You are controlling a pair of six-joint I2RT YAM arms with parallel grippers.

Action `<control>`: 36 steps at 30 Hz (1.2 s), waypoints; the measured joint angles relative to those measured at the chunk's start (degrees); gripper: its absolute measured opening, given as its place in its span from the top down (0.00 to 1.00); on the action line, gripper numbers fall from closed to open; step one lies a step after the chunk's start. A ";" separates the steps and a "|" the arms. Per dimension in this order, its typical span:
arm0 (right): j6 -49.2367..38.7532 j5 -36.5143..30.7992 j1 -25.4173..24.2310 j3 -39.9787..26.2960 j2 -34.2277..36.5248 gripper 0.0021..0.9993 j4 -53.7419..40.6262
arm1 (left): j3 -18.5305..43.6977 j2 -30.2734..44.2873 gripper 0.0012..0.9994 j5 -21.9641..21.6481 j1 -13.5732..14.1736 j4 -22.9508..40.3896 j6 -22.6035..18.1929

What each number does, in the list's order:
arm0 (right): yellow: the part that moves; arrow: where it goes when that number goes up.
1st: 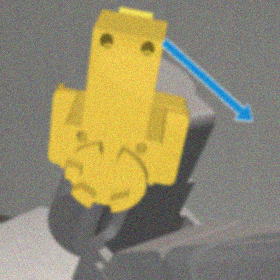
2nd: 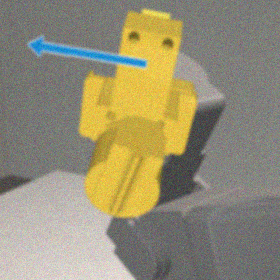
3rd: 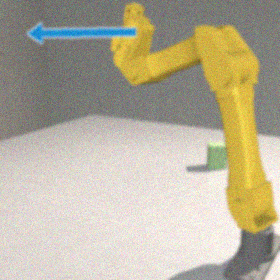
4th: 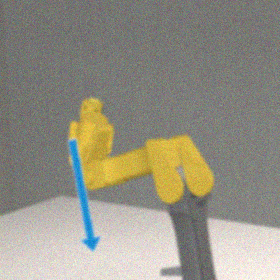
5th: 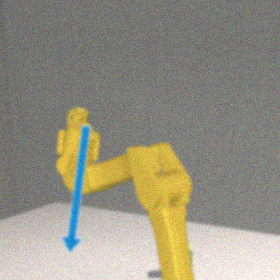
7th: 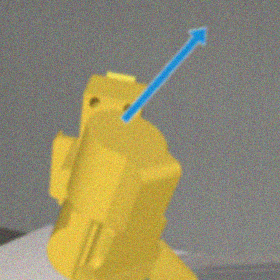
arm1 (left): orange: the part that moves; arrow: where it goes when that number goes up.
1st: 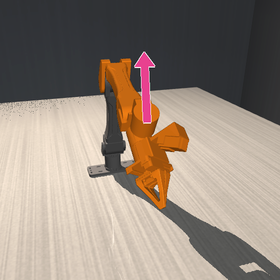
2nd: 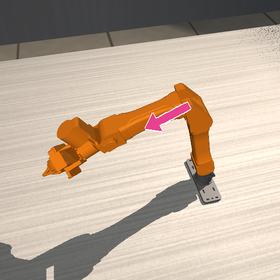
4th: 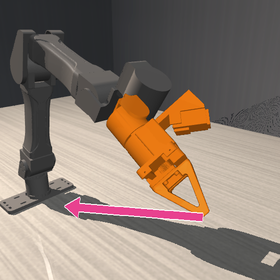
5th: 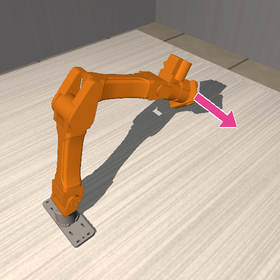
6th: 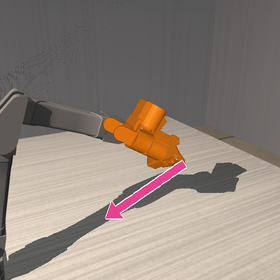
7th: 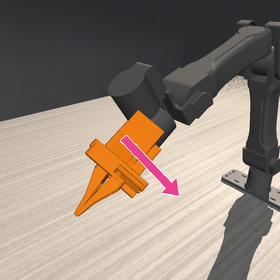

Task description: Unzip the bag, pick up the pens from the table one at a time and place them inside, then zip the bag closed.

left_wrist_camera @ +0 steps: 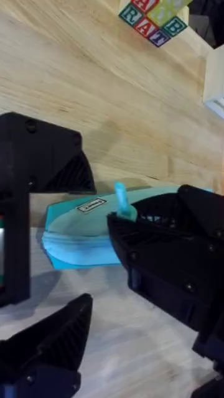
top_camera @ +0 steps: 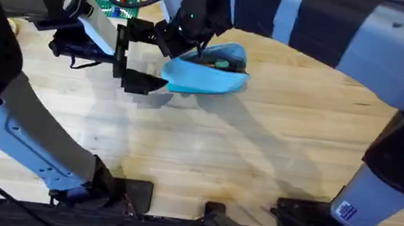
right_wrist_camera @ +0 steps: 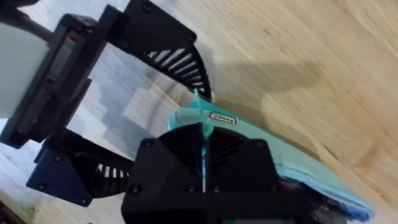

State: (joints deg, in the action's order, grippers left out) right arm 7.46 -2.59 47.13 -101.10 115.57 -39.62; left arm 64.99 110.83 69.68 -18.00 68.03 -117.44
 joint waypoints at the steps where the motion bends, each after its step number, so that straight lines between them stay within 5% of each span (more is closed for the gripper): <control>1: 0.00 0.00 0.00 0.00 0.02 0.97 0.00 | 0.00 0.01 0.01 0.01 0.19 -0.13 0.01; 23: 0.00 0.00 0.00 0.00 0.00 0.97 -0.02 | 0.00 0.01 0.01 0.18 0.68 -0.79 0.19; 32: 0.00 0.00 0.00 0.00 0.00 0.97 -0.02 | 0.00 0.01 0.42 0.20 0.68 -0.80 0.21; 36: 0.00 0.00 0.00 0.00 0.00 0.97 -0.02 | 0.00 0.01 0.49 0.20 0.68 -0.79 0.23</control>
State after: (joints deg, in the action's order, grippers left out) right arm 7.46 -2.59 47.13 -101.10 115.57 -39.64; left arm 64.99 110.85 69.89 -17.32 67.24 -117.21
